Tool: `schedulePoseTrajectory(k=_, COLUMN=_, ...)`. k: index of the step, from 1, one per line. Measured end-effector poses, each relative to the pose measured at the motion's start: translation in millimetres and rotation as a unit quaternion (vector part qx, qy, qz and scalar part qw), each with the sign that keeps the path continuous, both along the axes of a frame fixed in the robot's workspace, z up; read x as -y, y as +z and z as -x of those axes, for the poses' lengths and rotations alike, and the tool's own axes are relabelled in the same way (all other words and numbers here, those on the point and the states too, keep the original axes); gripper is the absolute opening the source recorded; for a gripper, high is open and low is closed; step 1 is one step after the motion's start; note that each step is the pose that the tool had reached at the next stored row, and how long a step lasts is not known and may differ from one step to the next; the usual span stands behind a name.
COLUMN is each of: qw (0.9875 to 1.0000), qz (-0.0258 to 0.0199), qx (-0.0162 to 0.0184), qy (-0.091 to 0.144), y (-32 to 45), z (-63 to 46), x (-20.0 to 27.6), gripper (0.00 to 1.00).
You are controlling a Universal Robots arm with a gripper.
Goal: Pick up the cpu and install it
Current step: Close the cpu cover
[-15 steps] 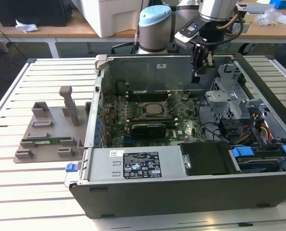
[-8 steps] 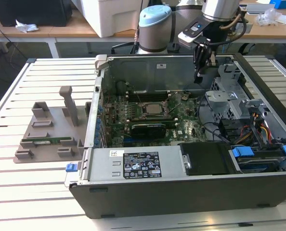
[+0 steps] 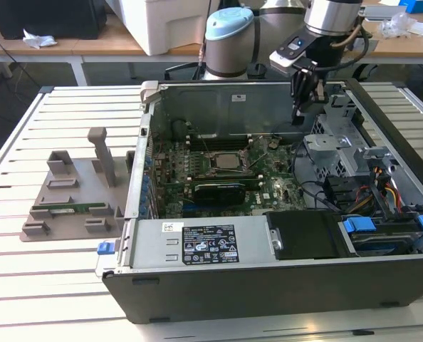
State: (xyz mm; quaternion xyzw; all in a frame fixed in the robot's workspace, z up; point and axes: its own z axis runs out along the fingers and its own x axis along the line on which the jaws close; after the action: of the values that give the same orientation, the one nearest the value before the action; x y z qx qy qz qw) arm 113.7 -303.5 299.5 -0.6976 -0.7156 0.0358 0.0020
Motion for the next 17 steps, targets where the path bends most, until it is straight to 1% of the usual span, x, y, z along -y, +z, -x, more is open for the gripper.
schedulePoseTrajectory(k=3, qw=1.0000, qz=-0.0001, qx=0.0000, qy=0.000, y=-6.6, z=2.6, x=0.0, gripper=0.11)
schedulePoseTrajectory(k=4, qw=1.0000, qz=-0.0001, qx=0.0000, qy=0.000, y=-7.4, z=2.6, x=0.0, gripper=0.11)
schedulePoseTrajectory(k=12, qw=1.0000, qz=-0.0004, qx=0.0000, qy=0.000, y=-7.7, z=2.6, x=-0.1, gripper=0.11)
schedulePoseTrajectory(k=17, qw=1.0000, qz=-0.0003, qx=0.0000, qy=0.000, y=-11.9, z=2.9, x=0.0, gripper=0.11)
